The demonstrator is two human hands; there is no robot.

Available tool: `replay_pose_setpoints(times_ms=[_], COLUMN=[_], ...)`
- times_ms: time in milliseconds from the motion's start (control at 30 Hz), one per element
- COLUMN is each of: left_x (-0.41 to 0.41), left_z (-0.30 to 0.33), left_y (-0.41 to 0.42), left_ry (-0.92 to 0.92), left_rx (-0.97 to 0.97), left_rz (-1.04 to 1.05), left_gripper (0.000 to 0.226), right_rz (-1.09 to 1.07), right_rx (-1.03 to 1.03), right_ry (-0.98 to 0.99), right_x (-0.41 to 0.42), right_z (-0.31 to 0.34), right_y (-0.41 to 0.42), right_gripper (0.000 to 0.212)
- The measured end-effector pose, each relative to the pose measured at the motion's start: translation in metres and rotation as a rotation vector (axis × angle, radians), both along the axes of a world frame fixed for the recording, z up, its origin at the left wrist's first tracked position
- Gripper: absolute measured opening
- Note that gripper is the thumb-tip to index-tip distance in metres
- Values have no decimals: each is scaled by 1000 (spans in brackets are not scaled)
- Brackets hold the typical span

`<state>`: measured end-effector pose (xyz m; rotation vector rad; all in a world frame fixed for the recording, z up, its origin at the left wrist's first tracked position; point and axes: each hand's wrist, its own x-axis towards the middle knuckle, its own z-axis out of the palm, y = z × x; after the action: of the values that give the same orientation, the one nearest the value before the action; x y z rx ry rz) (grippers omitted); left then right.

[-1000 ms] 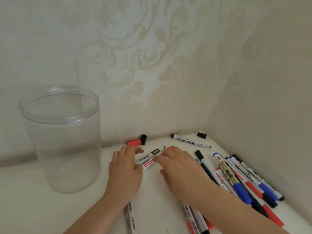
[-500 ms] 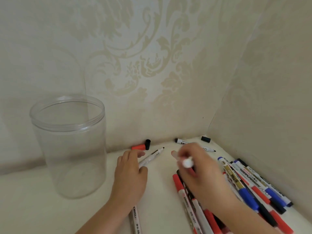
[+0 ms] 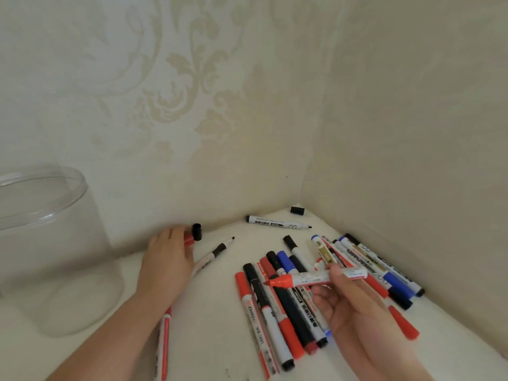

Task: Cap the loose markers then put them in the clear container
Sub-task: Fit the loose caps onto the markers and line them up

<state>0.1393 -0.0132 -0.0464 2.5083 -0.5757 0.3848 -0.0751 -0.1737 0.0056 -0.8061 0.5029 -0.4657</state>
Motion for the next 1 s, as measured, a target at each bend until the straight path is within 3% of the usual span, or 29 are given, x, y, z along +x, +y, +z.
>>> replay_pose_setpoints(times_ms=[167, 267, 367, 567, 900, 1001], left_x=[10, -3, -34, -97, -106, -106], left_z=[-1, 11, 34, 35, 27, 25], left_y=[-3, 1, 4, 13, 14, 15], left_ry=[44, -62, -44, 235, 158, 136], left_rx=[74, -149, -368, -369, -348, -335], left_rz=[59, -44, -270, -517, -662, -680], left_gripper=[25, 25, 34, 35, 35, 28], right_rz=[12, -4, -11, 38, 56, 79], right_rx=[-36, -44, -67, -156, -201, -218], right_ry=[18, 3, -32, -114, -87, -101], right_x=[-3, -3, -4, -9, -7, -6], right_z=[-4, -3, 0, 7, -1, -3], right_y=[-7, -4, 0, 7, 8, 9], right_gripper=[24, 25, 25, 20, 17, 38])
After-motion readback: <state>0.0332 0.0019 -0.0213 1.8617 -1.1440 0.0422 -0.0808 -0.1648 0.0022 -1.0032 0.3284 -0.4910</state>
